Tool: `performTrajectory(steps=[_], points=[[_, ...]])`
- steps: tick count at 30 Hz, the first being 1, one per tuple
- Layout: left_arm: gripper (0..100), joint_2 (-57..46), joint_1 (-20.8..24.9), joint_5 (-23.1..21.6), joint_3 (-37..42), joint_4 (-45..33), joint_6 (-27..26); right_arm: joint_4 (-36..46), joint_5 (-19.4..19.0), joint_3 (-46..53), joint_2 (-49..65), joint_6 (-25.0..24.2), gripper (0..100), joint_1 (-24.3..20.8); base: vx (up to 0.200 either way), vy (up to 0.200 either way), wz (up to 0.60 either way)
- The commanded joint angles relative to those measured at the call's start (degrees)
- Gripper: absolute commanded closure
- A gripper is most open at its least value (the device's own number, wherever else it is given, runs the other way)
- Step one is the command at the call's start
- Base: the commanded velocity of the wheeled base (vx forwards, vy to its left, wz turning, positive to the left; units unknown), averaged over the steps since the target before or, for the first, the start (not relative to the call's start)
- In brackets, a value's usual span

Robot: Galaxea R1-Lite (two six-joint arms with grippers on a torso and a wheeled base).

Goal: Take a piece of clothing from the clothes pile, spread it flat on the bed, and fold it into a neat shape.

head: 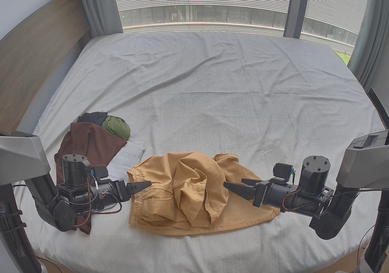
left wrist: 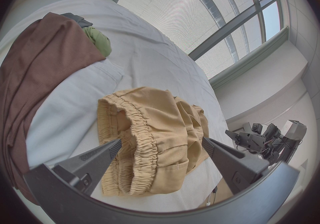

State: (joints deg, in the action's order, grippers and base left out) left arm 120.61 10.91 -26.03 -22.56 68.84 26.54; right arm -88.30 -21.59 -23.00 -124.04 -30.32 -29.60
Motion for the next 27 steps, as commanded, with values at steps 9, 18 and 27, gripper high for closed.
performTrajectory(steps=[9, 18, 27], points=[[0, 2.96, 2.80, -0.08, -1.96, 1.21, 5.89, -0.03, -0.03, -0.02, -0.06, 0.00, 0, -0.02, 0.000, 0.000, 0.00], [0, 4.45, 5.44, -0.16, -2.57, 2.18, 9.23, -0.03, -0.03, 0.06, 0.03, 0.08, 0, -0.02, 0.000, 0.000, 0.00], [0, 6.12, 5.52, -0.25, -1.87, 6.13, 10.02, -0.03, 0.06, 0.06, -0.06, 0.08, 0, -0.20, 0.000, 0.000, 0.00]])
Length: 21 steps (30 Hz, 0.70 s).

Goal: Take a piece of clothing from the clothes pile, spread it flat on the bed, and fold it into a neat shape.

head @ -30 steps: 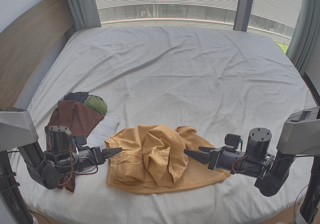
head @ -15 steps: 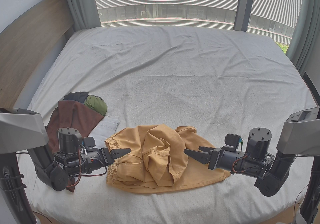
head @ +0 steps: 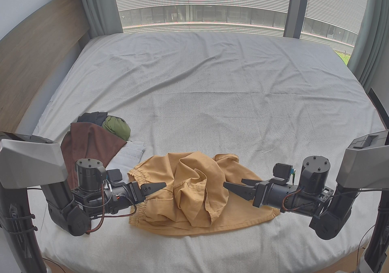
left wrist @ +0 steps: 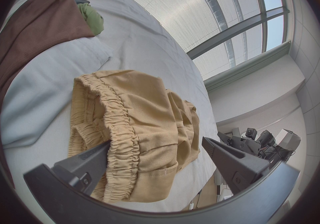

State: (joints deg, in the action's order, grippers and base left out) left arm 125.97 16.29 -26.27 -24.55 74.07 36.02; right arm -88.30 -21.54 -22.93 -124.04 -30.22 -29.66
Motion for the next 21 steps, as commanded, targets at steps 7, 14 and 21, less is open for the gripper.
performTrajectory(steps=[7, 14, 21], points=[[100, 0.86, 0.15, -0.01, 0.47, 2.22, 2.03, -0.03, 0.01, -0.01, -0.06, 0.07, 0, -0.14, 0.000, 0.000, 0.00], [100, 1.04, -0.11, -0.01, 0.47, 4.15, 2.03, -0.03, 0.01, -0.18, -0.15, -0.01, 0, -0.22, 0.000, 0.000, 0.00], [100, 2.71, -1.35, 0.08, 0.91, 13.12, 2.47, -0.03, -0.26, -0.71, -2.08, -0.37, 0, -2.24, 0.000, 0.000, 0.00]])
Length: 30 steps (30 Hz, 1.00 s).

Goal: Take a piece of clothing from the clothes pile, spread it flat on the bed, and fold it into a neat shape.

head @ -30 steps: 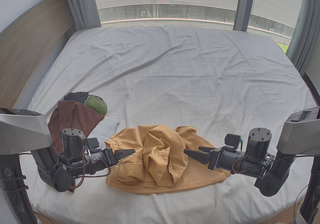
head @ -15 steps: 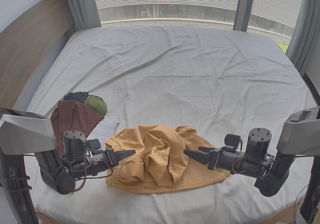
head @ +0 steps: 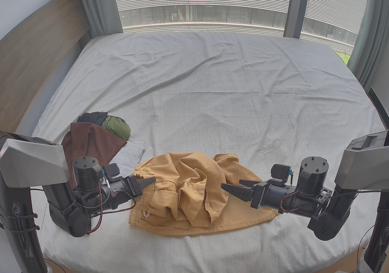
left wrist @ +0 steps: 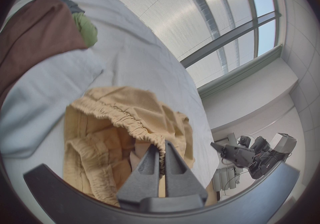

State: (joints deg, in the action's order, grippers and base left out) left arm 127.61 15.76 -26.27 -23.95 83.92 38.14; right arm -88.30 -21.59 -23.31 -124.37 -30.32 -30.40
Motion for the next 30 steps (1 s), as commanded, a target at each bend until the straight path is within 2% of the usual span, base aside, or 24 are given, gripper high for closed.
performTrajectory(steps=[1, 14, 21, 30], points=[[100, 1.32, -0.91, 0.08, 0.40, 4.06, 0.35, -0.03, -0.21, -0.33, -2.11, -0.36, 0, -1.85, 0.000, 0.000, 0.00], [100, 2.12, -1.08, 0.17, 0.05, 4.59, 0.18, 0.85, -0.03, -8.07, -11.42, -1.32, 0, -5.19, 0.000, 0.000, 0.00], [100, 2.47, -1.00, 0.17, 0.14, 4.67, -0.26, 7.26, -0.03, -14.57, -11.69, -3.52, 0, -5.37, 0.000, 0.000, 0.00], [100, 2.38, -1.00, 0.26, 0.05, 4.67, -0.35, 14.03, -0.03, -21.25, -11.77, -3.70, 0, -6.51, 0.000, 0.000, 0.00]])
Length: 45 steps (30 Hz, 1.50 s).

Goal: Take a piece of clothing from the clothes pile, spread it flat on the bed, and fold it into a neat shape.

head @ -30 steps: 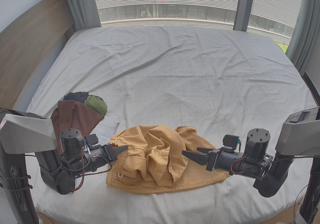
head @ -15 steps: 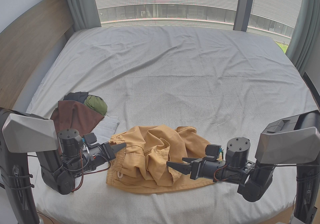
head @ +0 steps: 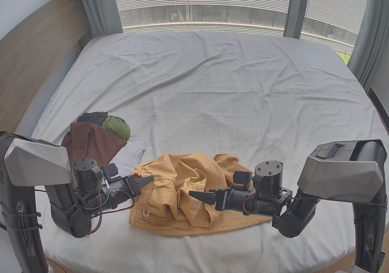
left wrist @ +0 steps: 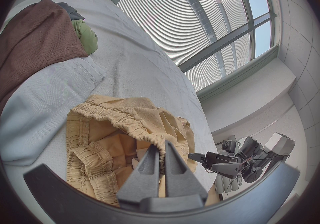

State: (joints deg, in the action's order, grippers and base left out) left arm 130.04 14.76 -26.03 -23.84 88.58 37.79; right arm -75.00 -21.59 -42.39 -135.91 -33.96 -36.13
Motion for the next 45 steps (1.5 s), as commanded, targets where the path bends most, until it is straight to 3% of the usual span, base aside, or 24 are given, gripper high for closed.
performTrajectory(steps=[1, 10, 11, 25, 30, 36, 45], points=[[100, -0.05, 0.00, 0.01, -0.06, 0.02, 0.00, 0.90, -0.03, -2.44, -0.23, 0.04, 0, -0.78, 0.000, 0.000, 0.00], [100, 0.04, 0.00, 0.01, -0.06, 0.02, -0.09, 3.81, 0.58, -5.87, -1.99, -0.05, 0, -0.78, 0.000, 0.000, 0.00], [100, 0.04, 0.00, 0.01, -0.15, 0.02, -0.09, 3.81, 0.94, -6.04, -2.43, -0.05, 100, -0.78, 0.000, 0.000, 0.00], [100, 0.22, 0.09, 0.10, -0.24, 0.02, -0.09, 2.93, 1.02, -6.92, -4.80, -0.23, 100, 0.36, 0.000, 0.000, 0.00], [100, 0.66, -0.09, 0.27, -0.41, 0.02, -0.09, -3.23, 0.41, -0.86, 0.21, -3.30, 100, 2.03, 0.000, 0.000, 0.00], [100, 1.27, 0.00, 0.45, -0.41, 0.02, -0.17, -7.27, -2.76, 3.98, 1.88, -3.48, 100, 3.53, 0.000, 0.000, 0.00], [100, 1.36, 0.09, 0.45, -0.41, 0.10, -0.17, -11.14, -5.22, 2.31, -1.64, -5.50, 100, 2.82, 0.000, 0.000, 0.00]])
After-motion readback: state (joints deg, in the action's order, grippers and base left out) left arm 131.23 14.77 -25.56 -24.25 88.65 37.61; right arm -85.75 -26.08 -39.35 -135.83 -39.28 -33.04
